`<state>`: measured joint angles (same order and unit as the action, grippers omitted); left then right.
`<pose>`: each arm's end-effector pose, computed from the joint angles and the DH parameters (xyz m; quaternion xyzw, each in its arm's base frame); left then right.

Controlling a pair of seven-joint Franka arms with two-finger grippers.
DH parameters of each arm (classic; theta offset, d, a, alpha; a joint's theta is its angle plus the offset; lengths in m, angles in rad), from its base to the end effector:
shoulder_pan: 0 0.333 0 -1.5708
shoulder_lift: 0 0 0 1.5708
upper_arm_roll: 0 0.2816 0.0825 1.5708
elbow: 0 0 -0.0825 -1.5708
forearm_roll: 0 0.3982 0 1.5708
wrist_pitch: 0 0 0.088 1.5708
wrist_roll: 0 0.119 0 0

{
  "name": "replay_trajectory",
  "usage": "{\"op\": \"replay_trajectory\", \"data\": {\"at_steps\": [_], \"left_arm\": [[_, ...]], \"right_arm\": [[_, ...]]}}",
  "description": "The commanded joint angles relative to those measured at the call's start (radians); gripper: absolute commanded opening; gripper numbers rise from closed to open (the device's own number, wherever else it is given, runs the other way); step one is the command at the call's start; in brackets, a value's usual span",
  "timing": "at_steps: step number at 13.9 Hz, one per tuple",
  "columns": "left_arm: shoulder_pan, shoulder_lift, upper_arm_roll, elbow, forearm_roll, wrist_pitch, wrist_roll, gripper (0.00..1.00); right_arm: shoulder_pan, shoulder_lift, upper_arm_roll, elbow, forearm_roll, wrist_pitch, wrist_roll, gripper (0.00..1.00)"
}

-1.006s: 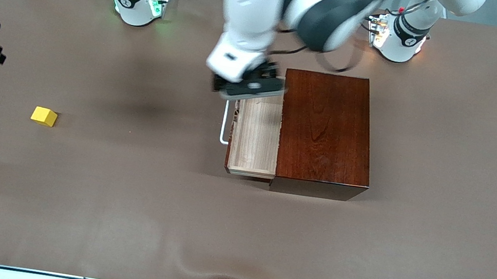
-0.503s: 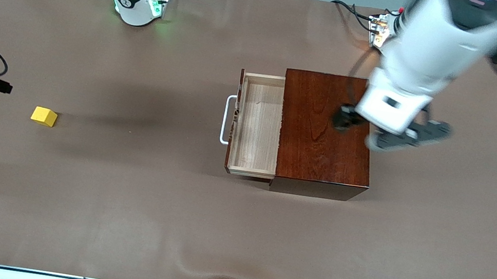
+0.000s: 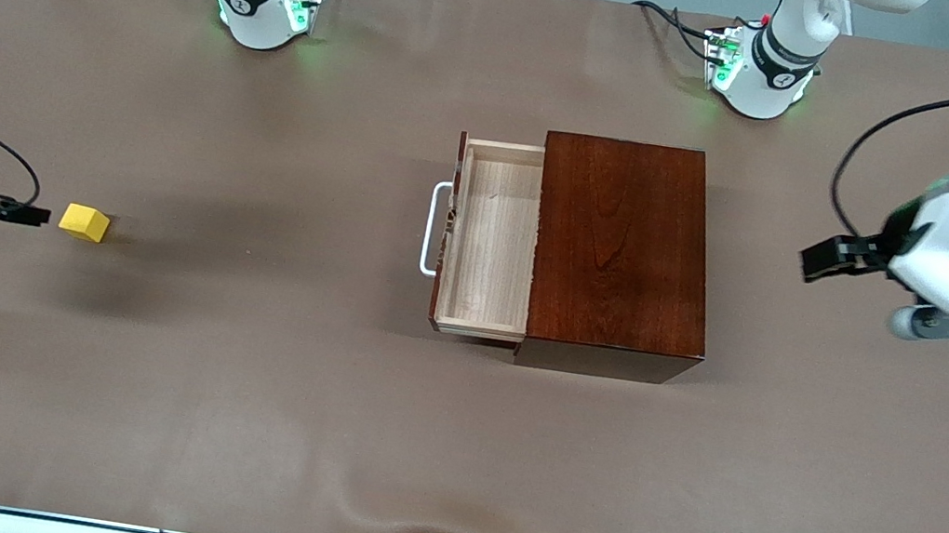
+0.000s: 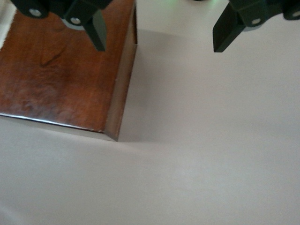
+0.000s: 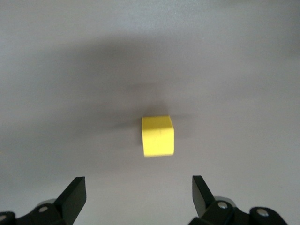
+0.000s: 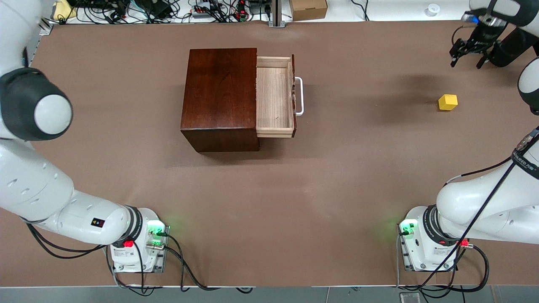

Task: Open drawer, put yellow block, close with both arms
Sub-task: 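Lower the right gripper and grasp the yellow cube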

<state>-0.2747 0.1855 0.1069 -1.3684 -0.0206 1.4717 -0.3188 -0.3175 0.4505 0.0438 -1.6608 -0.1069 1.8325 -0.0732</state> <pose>0.5976 -0.1095 0.5585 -0.9964 -0.0743 0.0395 0.0094 0.6062 -0.1822 0.2783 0.9864 -0.0791 -0.1432 0.0150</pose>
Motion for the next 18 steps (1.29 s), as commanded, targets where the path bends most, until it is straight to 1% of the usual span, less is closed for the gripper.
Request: {"op": "replay_trajectory", "data": {"at_steps": [1, 2, 4, 5, 7, 10, 16, 17, 18], "left_arm": [[0.040, -0.121, -0.016, -0.132, 0.037, 0.039, 0.066, 1.00], [0.061, -0.133, -0.016, -0.144, 0.037, 0.039, 0.101, 1.00], [0.103, -0.152, -0.021, -0.152, 0.037, 0.038, 0.112, 1.00], [0.123, -0.161, -0.038, -0.162, 0.037, 0.038, 0.115, 1.00], [0.135, -0.188, -0.045, -0.185, 0.036, 0.036, 0.130, 1.00], [0.173, -0.196, -0.087, -0.184, 0.036, 0.013, 0.147, 1.00], [0.173, -0.187, -0.087, -0.179, 0.036, 0.012, 0.150, 1.00], [0.173, -0.187, -0.087, -0.178, 0.036, 0.012, 0.152, 1.00], [0.175, -0.190, -0.087, -0.178, 0.036, 0.012, 0.155, 1.00]], "right_arm": [[-0.034, -0.029, 0.018, -0.121, -0.010, 0.134, -0.031, 1.00], [-0.041, -0.027, 0.018, -0.147, -0.011, 0.178, -0.069, 1.00], [-0.072, -0.026, 0.018, -0.230, -0.011, 0.295, -0.111, 1.00], [-0.068, -0.026, 0.018, -0.252, -0.011, 0.307, -0.111, 1.00], [-0.066, -0.016, 0.018, -0.275, -0.019, 0.347, -0.119, 1.00], [-0.074, -0.001, 0.018, -0.309, -0.019, 0.389, -0.137, 1.00], [-0.089, 0.028, 0.018, -0.309, -0.020, 0.401, -0.175, 1.00], [-0.095, 0.031, 0.018, -0.309, -0.020, 0.401, -0.175, 0.91], [-0.097, 0.033, 0.018, -0.310, -0.020, 0.401, -0.175, 0.89]]}}
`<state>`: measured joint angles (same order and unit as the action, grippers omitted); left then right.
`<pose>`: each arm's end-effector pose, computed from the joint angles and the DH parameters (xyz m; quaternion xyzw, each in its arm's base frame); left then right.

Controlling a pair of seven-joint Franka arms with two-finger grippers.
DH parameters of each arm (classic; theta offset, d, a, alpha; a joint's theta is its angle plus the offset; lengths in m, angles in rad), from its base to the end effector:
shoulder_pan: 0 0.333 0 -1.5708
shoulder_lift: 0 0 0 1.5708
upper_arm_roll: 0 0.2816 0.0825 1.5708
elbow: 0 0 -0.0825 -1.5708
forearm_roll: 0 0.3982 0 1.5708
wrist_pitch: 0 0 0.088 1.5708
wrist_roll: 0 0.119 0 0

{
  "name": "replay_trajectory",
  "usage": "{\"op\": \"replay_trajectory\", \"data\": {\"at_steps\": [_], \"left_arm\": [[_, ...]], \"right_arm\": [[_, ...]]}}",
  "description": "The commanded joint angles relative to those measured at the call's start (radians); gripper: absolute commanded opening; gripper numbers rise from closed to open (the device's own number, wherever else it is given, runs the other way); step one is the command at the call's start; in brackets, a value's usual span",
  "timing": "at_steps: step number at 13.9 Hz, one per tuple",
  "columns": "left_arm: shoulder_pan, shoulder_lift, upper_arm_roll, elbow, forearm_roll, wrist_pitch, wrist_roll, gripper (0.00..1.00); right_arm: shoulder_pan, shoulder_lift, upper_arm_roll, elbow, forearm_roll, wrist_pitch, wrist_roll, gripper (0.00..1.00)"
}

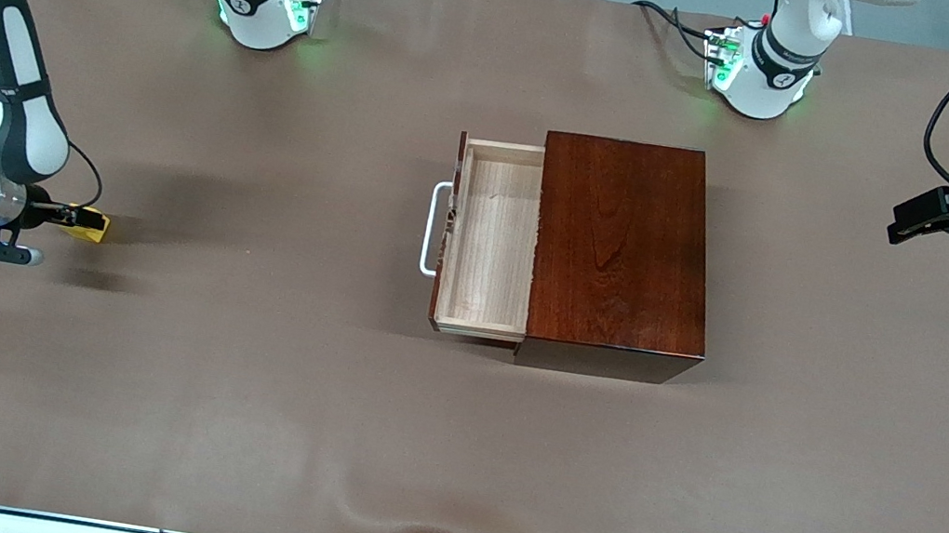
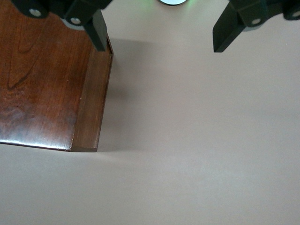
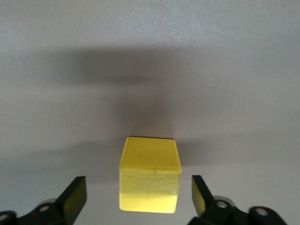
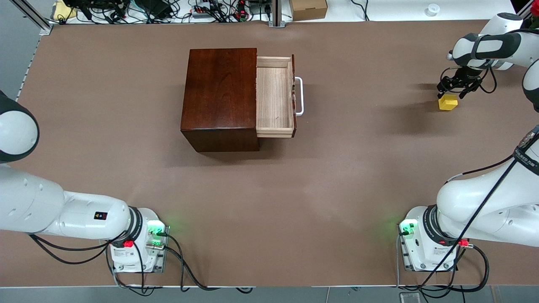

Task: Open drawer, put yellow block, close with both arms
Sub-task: 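Lower the right gripper and grasp the yellow cube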

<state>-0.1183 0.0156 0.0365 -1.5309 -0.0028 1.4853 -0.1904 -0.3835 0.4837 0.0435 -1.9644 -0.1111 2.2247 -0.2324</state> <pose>0.5616 -0.0465 0.5813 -0.9981 -0.0542 0.0305 0.0031 0.5471 -0.1976 0.1552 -0.9933 0.0163 0.1147 0.0028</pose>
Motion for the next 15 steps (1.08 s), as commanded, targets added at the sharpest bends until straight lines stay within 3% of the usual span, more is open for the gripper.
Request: {"op": "replay_trajectory", "data": {"at_steps": [1, 3, 5, 6, 9, 15], "left_arm": [[0.017, -0.020, -0.017, -0.015, 0.018, -0.002, 0.043, 1.00], [0.019, -0.019, -0.017, -0.018, 0.017, -0.002, 0.052, 1.00], [0.019, -0.016, -0.017, -0.015, 0.017, -0.002, 0.052, 1.00], [0.017, -0.016, -0.017, -0.017, 0.017, -0.002, 0.052, 1.00], [0.019, -0.016, -0.017, -0.017, 0.015, -0.002, 0.052, 1.00], [0.019, -0.019, -0.012, -0.015, 0.015, -0.003, 0.062, 1.00]], "right_arm": [[-0.032, 0.007, 0.018, -0.005, -0.016, 0.009, -0.018, 0.83], [-0.035, 0.007, 0.018, -0.005, -0.016, 0.010, -0.050, 0.59], [-0.043, 0.019, 0.018, -0.005, -0.016, 0.013, -0.061, 0.57], [-0.046, 0.021, 0.018, -0.005, -0.016, 0.015, -0.062, 0.51], [-0.041, 0.012, 0.018, -0.005, -0.015, -0.008, -0.067, 0.03], [0.032, -0.114, 0.030, 0.018, 0.023, -0.235, -0.013, 0.00]]}}
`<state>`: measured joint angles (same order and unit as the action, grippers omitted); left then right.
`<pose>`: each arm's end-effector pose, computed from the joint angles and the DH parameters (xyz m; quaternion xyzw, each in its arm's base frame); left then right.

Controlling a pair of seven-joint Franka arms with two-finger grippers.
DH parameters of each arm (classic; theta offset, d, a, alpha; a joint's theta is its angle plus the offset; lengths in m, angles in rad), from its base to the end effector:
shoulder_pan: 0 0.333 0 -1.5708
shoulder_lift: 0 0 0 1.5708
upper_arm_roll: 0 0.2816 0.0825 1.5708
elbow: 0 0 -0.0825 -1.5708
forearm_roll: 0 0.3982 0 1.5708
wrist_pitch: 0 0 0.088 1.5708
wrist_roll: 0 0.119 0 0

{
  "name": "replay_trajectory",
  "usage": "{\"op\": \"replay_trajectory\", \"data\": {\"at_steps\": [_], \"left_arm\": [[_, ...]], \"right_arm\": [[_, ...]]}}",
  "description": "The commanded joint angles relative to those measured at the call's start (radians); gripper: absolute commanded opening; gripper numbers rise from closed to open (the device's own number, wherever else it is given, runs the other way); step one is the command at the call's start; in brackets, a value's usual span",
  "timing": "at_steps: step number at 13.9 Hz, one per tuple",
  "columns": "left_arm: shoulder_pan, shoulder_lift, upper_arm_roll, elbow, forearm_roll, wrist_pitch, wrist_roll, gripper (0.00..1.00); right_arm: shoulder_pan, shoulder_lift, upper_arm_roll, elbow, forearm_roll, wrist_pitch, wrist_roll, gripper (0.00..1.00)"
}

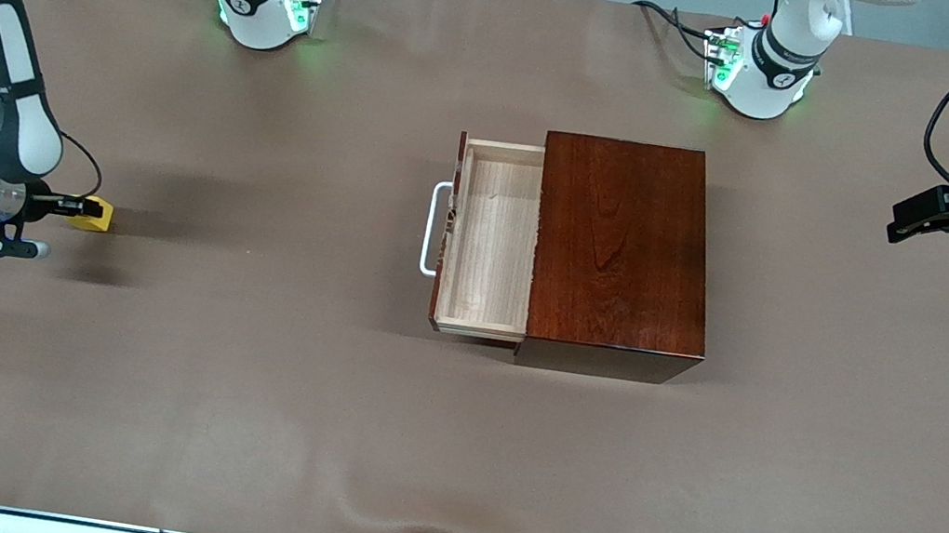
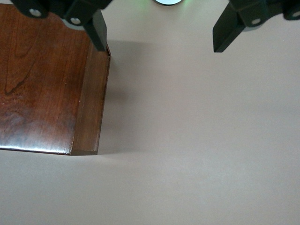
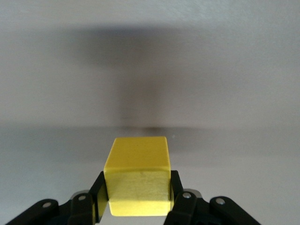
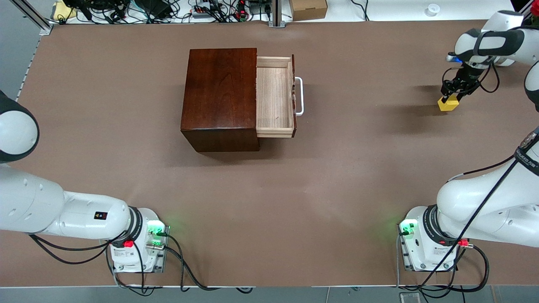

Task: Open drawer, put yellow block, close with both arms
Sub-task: 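Carry the yellow cube with the right gripper into the open drawer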

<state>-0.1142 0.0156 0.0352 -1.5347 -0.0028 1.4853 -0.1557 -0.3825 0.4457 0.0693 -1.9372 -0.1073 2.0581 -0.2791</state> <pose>0.5616 -0.0449 0.5795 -0.9987 -0.0383 0.0324 0.0027 0.5456 -0.1831 0.1791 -0.9865 -0.0147 0.1616 0.0206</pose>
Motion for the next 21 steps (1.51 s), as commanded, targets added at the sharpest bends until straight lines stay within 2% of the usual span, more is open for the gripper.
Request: {"op": "replay_trajectory", "data": {"at_steps": [1, 4, 7, 11, 15, 21], "left_arm": [[0.016, -0.017, -0.011, -0.012, 0.015, -0.003, 0.028, 1.00], [0.016, -0.019, -0.009, -0.012, 0.015, -0.008, 0.028, 1.00], [0.016, -0.022, -0.009, -0.012, 0.015, -0.011, 0.028, 1.00], [0.016, -0.023, -0.008, -0.008, 0.014, -0.016, 0.030, 1.00], [0.016, -0.022, -0.008, -0.007, 0.009, -0.014, 0.028, 1.00], [0.016, -0.014, -0.008, -0.005, 0.003, -0.010, 0.028, 1.00]], "right_arm": [[0.054, -0.097, 0.003, 0.000, 0.034, -0.108, 0.070, 0.00], [0.134, -0.165, 0.004, 0.014, 0.050, -0.235, 0.246, 0.00], [0.187, -0.217, 0.003, 0.015, 0.152, -0.332, 0.365, 0.00], [0.324, -0.275, 0.004, 0.043, 0.159, -0.404, 0.614, 0.00], [0.456, -0.280, 0.004, 0.125, 0.213, -0.501, 0.884, 0.00], [0.629, -0.277, 0.004, 0.222, 0.294, -0.524, 1.220, 0.00]]}}
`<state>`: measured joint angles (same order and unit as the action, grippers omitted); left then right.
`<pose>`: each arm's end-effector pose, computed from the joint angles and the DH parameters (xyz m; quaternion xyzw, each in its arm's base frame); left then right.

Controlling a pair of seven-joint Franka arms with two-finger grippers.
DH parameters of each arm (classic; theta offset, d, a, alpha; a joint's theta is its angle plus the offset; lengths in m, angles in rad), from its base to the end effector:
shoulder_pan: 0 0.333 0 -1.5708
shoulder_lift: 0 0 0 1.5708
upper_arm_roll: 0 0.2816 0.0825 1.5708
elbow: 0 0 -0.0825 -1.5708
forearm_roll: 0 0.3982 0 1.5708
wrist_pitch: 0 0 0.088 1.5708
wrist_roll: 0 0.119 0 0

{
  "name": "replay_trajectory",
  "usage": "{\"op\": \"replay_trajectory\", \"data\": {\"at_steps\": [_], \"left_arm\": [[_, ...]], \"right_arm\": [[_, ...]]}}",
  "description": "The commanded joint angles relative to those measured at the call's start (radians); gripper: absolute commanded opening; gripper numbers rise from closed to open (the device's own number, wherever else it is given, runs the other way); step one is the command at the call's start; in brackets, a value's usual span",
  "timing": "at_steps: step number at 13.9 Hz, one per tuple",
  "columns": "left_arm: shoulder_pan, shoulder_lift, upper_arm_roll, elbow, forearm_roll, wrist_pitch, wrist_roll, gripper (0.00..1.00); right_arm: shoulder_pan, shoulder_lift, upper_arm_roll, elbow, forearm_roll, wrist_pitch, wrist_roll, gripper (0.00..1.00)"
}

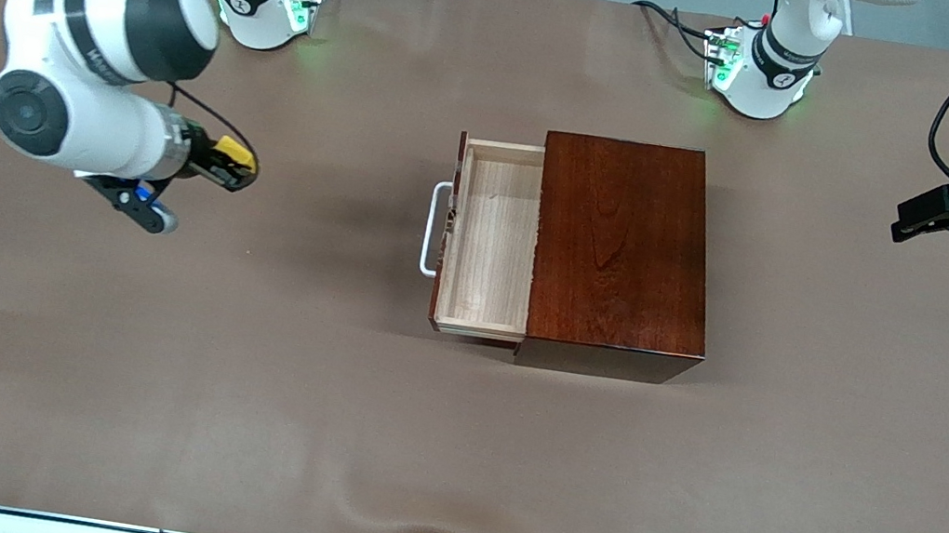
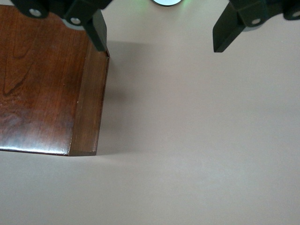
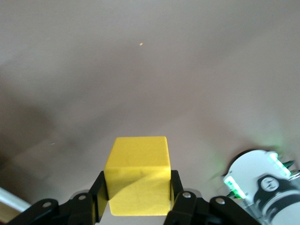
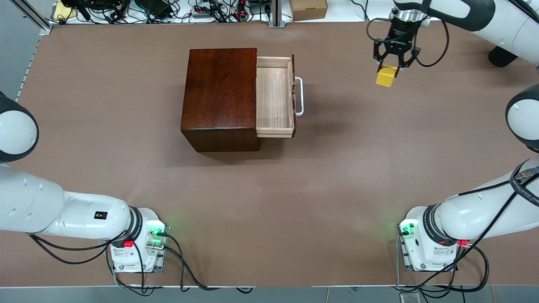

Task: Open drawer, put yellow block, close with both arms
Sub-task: 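Carry the yellow cube with the right gripper into the open drawer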

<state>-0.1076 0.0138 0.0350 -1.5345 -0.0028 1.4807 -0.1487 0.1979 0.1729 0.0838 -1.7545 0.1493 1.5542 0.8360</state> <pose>0.5609 -0.0413 0.5802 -0.9987 -0.0379 0.0337 0.0026 0.5436 0.1743 0.3935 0.9388 -0.2794 -0.1994 0.0295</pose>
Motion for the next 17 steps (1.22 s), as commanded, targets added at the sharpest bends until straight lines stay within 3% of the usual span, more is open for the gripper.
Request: {"op": "replay_trajectory", "data": {"at_steps": [1, 7, 12, 17], "left_arm": [[0.008, -0.012, -0.007, -0.006, 0.003, -0.005, 0.021, 1.00], [0.009, -0.014, -0.009, -0.006, 0.003, -0.007, 0.021, 1.00], [0.008, -0.012, -0.009, -0.007, 0.003, -0.005, 0.021, 1.00], [0.009, -0.012, -0.009, -0.007, 0.001, -0.005, 0.021, 1.00]], "right_arm": [[0.079, 0.000, -0.012, 0.059, 0.058, -0.020, 0.171, 0.00], [0.237, 0.066, -0.013, 0.191, 0.147, 0.029, 0.522, 0.00], [0.359, 0.140, -0.013, 0.197, 0.153, 0.229, 0.816, 0.00], [0.423, 0.214, -0.013, 0.222, 0.150, 0.346, 1.001, 0.00]]}}
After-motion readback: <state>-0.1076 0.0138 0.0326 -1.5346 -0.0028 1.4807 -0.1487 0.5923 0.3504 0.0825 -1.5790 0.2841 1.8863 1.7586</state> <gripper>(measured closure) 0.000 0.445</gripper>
